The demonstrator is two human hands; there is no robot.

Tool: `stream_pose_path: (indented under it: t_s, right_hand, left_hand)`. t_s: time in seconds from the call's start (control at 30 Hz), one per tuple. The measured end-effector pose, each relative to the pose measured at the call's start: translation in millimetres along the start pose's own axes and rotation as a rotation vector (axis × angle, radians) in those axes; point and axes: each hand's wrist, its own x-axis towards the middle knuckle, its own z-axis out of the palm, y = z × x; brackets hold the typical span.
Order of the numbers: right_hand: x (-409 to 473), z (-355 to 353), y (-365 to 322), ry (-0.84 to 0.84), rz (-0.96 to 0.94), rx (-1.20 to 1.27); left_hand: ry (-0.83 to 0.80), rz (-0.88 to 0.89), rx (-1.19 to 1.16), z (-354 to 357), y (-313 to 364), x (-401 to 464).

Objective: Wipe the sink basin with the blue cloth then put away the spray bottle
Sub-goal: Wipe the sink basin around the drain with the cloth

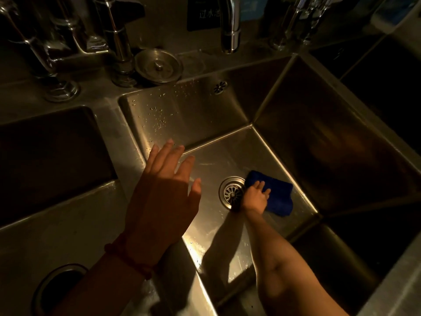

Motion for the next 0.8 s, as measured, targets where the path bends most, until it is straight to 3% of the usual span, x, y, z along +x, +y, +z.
stream_pose_path:
  t_s: [0.1,0.33,0.53,0.8]
  right_hand:
    - [-5.2,-2.5,6.2,-0.01,-0.031,0.046]
    - [-5.5,-12.6,62.8,-0.053,-0.387,-0.207]
    - [3.9,-14.6,68.5,-0.098,-0.342,-0.291]
    - [-4.0,-15.8,64.8,-0.044,-0.286,-0.228]
  left_hand:
    - [-0.01,0.002,0.006,0.5,-0.5,0.9]
    - [-0.028,0.01,0.013,0.0,-0.1,2.0]
    - [-0.035,0.017,0.02,2.2,-2.4,1.4]
    - [-0.038,0.014,0.018,1.8,-2.0,1.7]
